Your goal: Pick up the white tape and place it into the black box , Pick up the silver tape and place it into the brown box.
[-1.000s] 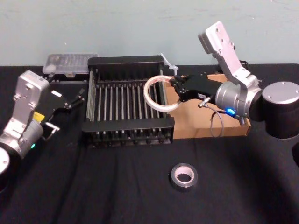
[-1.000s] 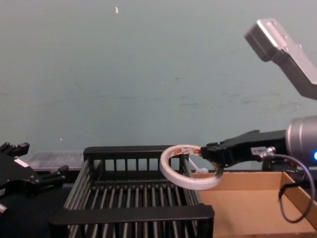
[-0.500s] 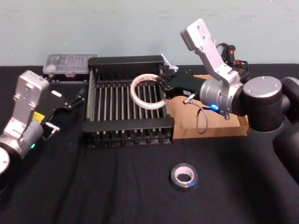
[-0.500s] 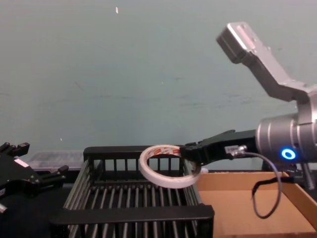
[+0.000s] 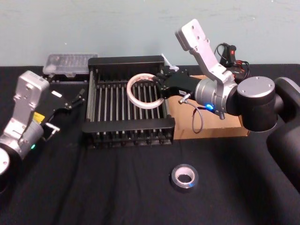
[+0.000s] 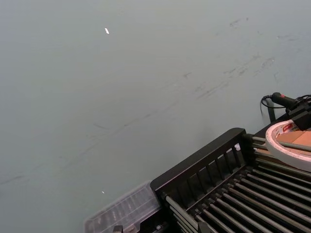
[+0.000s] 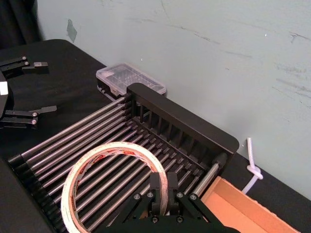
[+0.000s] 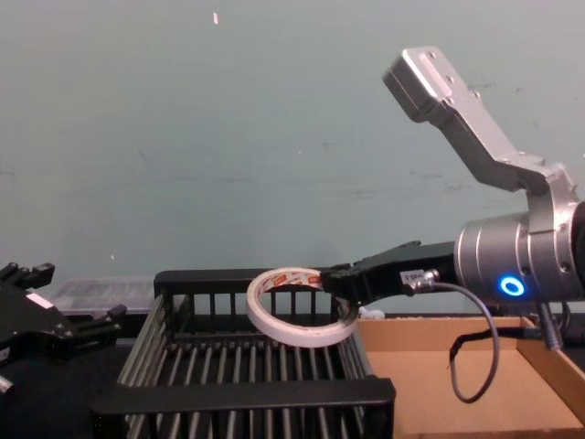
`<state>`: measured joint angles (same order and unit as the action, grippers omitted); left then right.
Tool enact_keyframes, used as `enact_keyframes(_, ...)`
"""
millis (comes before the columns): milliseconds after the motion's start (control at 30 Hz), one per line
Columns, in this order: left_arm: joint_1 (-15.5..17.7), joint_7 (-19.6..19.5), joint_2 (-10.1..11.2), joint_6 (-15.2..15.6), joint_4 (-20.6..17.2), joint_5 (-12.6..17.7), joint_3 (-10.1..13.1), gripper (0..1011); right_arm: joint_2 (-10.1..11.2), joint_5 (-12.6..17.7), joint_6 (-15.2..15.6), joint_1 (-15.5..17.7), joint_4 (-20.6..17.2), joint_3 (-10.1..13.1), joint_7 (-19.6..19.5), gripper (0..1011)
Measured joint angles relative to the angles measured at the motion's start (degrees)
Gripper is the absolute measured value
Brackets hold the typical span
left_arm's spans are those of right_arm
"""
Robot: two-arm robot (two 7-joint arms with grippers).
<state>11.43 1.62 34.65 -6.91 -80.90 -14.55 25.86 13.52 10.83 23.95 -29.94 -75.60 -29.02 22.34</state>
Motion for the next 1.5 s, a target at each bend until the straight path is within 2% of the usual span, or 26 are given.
enact_keyframes(433,0.0,0.0,0.0,0.0,0.0,0.0,0.0,1001,0.1,0.1,0.1,0.0,-0.1,0.0,0.0,109)
enact_keyframes(733,0.0,0.0,0.0,0.0,0.0,0.0,0.0,1001,0.1,0.1,0.2,0.0,-0.2,0.0,0.1,358)
enact_keyframes(767,0.0,0.0,0.0,0.0,0.0,0.0,0.0,1001,0.1,0.1,0.2,0.0,-0.2,0.0,0.1,414)
enact_keyframes(800,0.0,0.0,0.0,0.0,0.0,0.0,0.0,1001,0.1,0.1,0.2,0.0,-0.2,0.0,0.1,427)
enact_keyframes(833,0.0,0.0,0.0,0.0,0.0,0.0,0.0,1001,0.1,0.1,0.2,0.0,-0.2,0.0,0.1,496)
enact_keyframes(1000,0.0,0.0,0.0,0.0,0.0,0.0,0.0,1001,0.1,0.2,0.2,0.0,-0.2,0.0,0.1,596)
enact_keyframes(1033,0.0,0.0,0.0,0.0,0.0,0.0,0.0,1001,0.1,0.2,0.2,0.0,-0.2,0.0,0.1,656)
enact_keyframes(1267,0.0,0.0,0.0,0.0,0.0,0.0,0.0,1001,0.1,0.2,0.2,0.0,-0.2,0.0,0.1,883)
enact_keyframes(1433,0.0,0.0,0.0,0.0,0.0,0.0,0.0,1001,0.1,0.2,0.2,0.0,-0.2,0.0,0.1,993)
enact_keyframes(1500,0.0,0.0,0.0,0.0,0.0,0.0,0.0,1001,0.1,0.2,0.2,0.0,-0.2,0.0,0.1,1002)
